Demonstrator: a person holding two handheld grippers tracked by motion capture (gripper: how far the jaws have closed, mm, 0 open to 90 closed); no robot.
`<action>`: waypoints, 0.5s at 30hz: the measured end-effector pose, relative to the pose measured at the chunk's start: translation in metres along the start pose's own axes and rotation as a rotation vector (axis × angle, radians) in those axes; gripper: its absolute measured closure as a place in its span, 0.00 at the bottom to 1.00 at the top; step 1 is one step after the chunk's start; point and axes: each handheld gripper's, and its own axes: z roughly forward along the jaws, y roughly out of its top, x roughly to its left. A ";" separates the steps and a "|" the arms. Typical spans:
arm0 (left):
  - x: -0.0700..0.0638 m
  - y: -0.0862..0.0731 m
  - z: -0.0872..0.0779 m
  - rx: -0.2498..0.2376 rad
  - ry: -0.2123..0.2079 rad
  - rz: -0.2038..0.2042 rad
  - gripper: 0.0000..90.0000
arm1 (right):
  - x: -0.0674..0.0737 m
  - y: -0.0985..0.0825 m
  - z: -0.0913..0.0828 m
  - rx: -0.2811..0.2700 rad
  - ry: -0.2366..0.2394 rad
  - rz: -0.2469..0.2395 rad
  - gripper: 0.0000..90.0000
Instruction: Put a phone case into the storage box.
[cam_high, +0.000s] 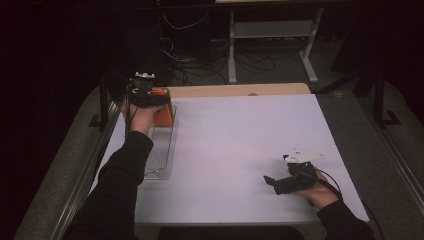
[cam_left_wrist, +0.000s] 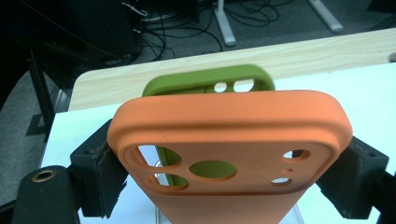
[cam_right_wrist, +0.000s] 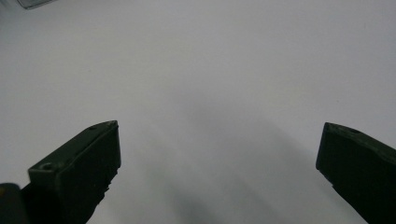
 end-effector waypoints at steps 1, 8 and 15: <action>-0.001 -0.001 0.003 0.005 0.008 -0.010 0.15 | 0.000 0.000 0.000 0.000 0.000 -0.001 0.00; -0.004 -0.009 0.018 0.026 0.037 -0.018 0.15 | 0.000 0.000 -0.001 0.002 0.001 0.002 0.00; -0.007 -0.009 0.025 -0.001 0.059 0.001 0.10 | 0.000 0.000 0.000 0.002 0.002 -0.002 0.00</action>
